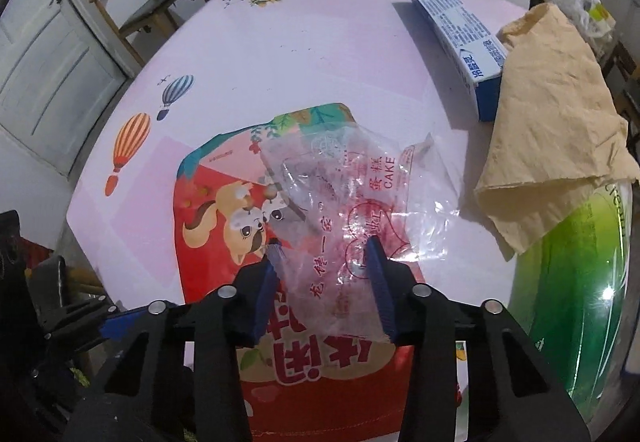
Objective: Collect trash
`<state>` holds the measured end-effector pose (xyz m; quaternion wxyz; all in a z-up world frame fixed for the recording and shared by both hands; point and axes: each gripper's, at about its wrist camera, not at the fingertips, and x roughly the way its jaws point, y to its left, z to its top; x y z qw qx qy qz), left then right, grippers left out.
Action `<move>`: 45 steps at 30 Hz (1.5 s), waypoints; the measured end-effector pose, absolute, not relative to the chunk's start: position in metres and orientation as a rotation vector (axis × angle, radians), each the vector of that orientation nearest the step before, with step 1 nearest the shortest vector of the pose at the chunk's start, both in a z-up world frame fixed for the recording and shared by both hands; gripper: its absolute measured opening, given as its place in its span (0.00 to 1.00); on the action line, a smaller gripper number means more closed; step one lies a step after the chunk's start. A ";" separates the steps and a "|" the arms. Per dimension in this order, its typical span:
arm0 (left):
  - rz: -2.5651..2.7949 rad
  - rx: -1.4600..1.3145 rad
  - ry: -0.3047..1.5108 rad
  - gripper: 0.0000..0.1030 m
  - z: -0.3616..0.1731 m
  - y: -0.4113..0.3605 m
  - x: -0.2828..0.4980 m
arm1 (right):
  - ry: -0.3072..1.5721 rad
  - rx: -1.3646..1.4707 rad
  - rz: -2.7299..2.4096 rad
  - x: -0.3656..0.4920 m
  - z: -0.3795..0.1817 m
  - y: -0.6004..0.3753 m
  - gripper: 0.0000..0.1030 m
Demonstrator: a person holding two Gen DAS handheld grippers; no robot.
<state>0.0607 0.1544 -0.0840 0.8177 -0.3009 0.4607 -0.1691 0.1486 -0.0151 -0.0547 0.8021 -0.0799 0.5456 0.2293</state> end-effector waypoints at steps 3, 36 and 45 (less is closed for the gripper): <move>-0.362 -0.654 0.981 0.47 -0.085 0.157 0.062 | 1.178 -0.147 0.498 0.148 -0.055 -0.017 0.37; -0.384 -0.769 1.020 0.17 -0.099 0.152 0.085 | 1.234 0.112 0.591 0.155 -0.056 -0.047 0.30; -0.372 -0.752 1.012 0.05 -0.101 0.159 0.080 | 1.237 0.190 0.606 0.156 -0.056 -0.049 0.15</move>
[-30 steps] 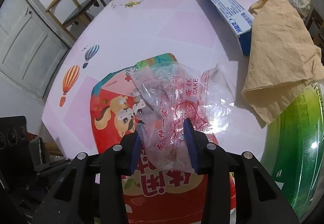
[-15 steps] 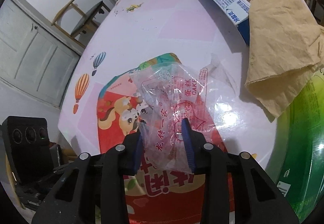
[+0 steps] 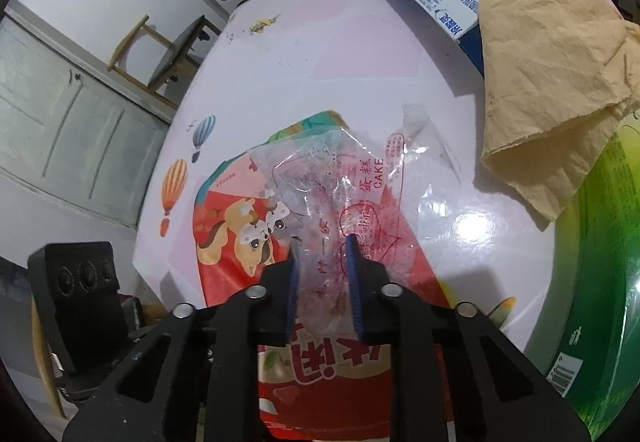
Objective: Collect trash
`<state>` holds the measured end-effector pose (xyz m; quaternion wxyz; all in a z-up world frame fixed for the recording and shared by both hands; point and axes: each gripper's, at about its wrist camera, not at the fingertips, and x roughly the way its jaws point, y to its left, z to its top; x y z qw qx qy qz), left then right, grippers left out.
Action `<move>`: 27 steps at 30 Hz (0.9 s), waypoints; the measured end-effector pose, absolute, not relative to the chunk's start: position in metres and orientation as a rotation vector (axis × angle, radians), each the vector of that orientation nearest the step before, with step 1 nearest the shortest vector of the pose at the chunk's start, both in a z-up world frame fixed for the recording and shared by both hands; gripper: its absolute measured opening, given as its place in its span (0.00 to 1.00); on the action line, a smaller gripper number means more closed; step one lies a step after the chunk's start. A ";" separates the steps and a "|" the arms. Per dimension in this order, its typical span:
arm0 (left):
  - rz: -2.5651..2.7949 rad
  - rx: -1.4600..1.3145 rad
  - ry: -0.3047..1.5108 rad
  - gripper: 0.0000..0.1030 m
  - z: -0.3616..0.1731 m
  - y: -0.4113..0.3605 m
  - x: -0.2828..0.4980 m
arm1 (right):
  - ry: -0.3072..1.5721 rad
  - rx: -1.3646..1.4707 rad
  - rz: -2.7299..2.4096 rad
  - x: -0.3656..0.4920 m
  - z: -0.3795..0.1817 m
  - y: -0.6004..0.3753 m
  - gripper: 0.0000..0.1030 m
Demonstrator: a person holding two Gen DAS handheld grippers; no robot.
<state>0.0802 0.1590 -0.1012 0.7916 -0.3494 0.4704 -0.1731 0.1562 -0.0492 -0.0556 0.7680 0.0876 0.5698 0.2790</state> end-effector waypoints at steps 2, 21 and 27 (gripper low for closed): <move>-0.363 -0.727 1.003 0.05 -0.098 0.162 0.077 | 1.213 0.180 0.593 0.154 -0.049 -0.050 0.12; -0.233 -0.603 0.977 0.05 -0.091 0.192 0.062 | 1.110 -0.159 0.542 0.114 -0.039 -0.033 0.40; -0.233 -0.597 0.978 0.05 -0.090 0.189 0.065 | 1.069 -0.184 0.538 0.109 -0.034 -0.040 0.57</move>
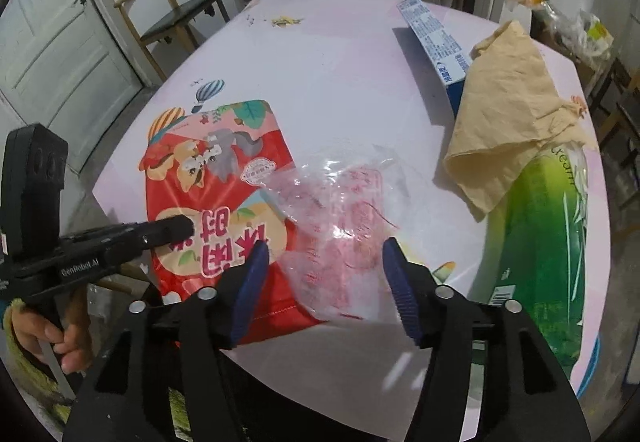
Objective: Collect trash
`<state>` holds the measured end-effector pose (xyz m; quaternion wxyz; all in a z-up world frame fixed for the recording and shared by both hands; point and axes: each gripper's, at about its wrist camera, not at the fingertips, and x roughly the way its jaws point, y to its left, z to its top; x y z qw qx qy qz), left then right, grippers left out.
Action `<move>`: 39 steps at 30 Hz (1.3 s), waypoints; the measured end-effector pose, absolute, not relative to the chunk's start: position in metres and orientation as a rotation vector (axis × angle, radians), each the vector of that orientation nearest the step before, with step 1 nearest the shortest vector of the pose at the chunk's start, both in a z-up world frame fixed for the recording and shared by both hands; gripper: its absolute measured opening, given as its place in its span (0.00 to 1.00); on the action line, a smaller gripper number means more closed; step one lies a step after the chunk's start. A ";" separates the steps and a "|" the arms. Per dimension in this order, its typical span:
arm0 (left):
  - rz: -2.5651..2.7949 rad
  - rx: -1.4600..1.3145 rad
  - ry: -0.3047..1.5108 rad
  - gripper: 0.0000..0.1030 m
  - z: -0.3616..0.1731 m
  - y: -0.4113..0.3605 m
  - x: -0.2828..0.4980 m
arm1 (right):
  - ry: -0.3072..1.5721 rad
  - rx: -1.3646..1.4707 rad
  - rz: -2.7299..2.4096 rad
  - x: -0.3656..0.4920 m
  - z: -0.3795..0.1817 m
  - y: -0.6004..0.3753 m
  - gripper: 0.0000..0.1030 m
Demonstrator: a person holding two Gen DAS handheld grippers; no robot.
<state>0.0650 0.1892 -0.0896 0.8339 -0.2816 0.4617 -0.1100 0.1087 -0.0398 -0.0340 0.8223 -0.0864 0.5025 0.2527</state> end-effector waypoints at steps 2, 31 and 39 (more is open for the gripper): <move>-0.234 -0.599 0.978 0.06 -0.090 0.189 0.066 | 1.070 -0.203 0.528 0.108 -0.038 -0.039 0.58; -0.261 -0.628 0.924 0.05 -0.075 0.197 0.060 | 1.034 -0.087 0.496 0.097 -0.033 -0.059 0.11; -0.275 -0.651 0.850 0.05 -0.048 0.208 0.047 | 0.965 -0.045 0.512 0.089 -0.006 -0.066 0.11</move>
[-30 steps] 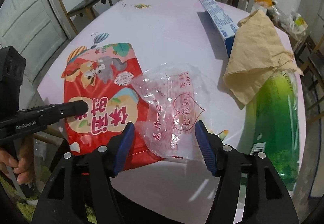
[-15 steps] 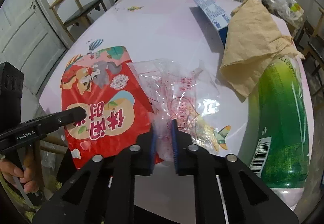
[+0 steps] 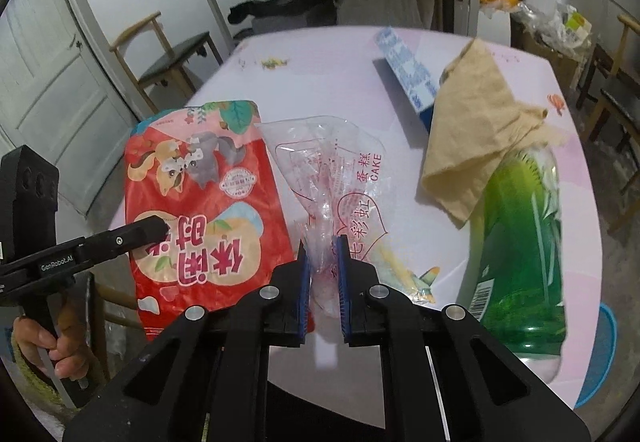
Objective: Collect trash
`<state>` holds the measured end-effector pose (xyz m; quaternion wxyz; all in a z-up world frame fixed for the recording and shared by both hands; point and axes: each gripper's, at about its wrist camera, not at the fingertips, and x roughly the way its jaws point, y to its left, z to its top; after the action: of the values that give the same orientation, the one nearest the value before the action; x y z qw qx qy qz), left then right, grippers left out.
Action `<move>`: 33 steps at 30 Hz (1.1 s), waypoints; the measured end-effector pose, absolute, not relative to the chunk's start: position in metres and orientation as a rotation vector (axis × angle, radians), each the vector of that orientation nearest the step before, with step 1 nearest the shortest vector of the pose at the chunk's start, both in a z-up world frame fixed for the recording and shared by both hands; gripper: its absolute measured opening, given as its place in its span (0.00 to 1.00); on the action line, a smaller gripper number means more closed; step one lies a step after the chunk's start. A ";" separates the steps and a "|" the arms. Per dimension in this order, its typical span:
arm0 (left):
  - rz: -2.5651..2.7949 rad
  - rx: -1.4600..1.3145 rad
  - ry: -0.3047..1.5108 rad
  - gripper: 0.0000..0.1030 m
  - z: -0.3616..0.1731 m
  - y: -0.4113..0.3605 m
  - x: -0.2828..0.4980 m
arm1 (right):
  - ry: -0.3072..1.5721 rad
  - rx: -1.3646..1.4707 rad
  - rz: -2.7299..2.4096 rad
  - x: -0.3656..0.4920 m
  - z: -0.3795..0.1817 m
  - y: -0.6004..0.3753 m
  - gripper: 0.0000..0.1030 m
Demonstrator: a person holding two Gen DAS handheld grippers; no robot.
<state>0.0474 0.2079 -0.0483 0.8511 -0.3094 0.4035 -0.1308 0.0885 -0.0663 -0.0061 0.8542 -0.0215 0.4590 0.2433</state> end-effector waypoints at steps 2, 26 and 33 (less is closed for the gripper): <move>-0.278 -0.653 0.830 0.05 -0.041 0.210 0.044 | 0.942 -0.037 0.519 0.087 0.003 -0.067 0.11; -0.405 -0.606 0.609 0.05 0.056 0.188 0.031 | 0.707 0.090 0.502 0.068 0.073 -0.116 0.11; -0.482 -0.564 0.581 0.05 0.080 0.154 0.041 | 0.644 0.136 0.426 0.056 0.087 -0.157 0.11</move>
<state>0.0409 0.1542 0.0802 0.8911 -0.2717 0.2799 -0.2320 0.0560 -0.1573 0.0870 0.9241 0.0665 0.3139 0.2078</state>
